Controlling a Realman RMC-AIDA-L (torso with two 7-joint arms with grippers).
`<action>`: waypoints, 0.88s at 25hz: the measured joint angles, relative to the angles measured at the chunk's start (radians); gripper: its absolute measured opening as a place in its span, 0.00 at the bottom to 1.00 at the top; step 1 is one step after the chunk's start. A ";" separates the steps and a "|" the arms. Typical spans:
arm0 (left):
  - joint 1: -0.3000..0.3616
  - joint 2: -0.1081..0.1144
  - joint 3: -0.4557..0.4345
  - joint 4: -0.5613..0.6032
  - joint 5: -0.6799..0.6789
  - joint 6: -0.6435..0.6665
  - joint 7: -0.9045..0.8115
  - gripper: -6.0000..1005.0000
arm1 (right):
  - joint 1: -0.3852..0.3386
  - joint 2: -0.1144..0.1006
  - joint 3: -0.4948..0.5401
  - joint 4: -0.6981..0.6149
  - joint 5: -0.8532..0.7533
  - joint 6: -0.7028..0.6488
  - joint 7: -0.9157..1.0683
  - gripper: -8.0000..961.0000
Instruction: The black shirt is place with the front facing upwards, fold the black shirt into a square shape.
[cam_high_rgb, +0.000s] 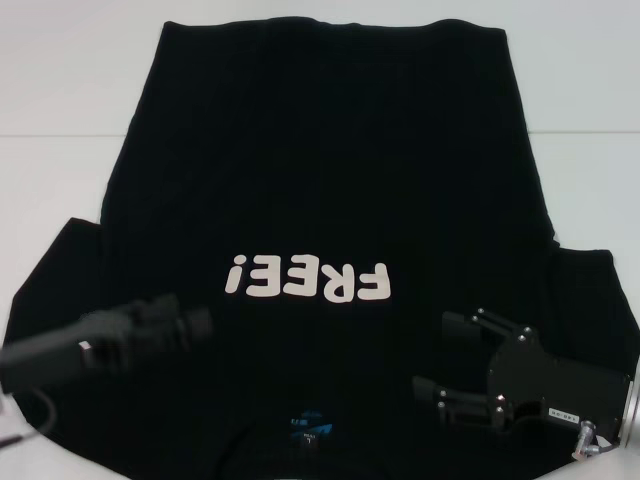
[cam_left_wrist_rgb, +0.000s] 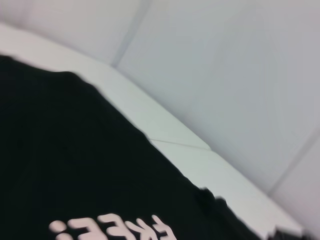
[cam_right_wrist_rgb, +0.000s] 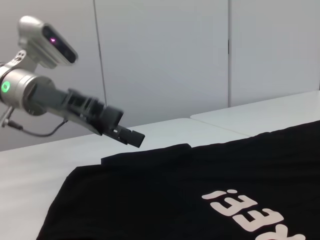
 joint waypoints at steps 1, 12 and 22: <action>-0.009 0.020 -0.005 -0.005 0.002 -0.001 -0.097 0.94 | 0.000 0.000 0.000 0.000 0.000 0.000 0.002 0.98; -0.064 0.185 -0.009 0.014 0.166 -0.107 -0.684 0.93 | 0.017 0.000 0.000 0.015 0.002 -0.004 0.012 0.98; -0.083 0.208 -0.014 0.057 0.279 -0.229 -0.815 0.93 | 0.027 0.000 0.000 0.028 0.001 -0.003 0.017 0.98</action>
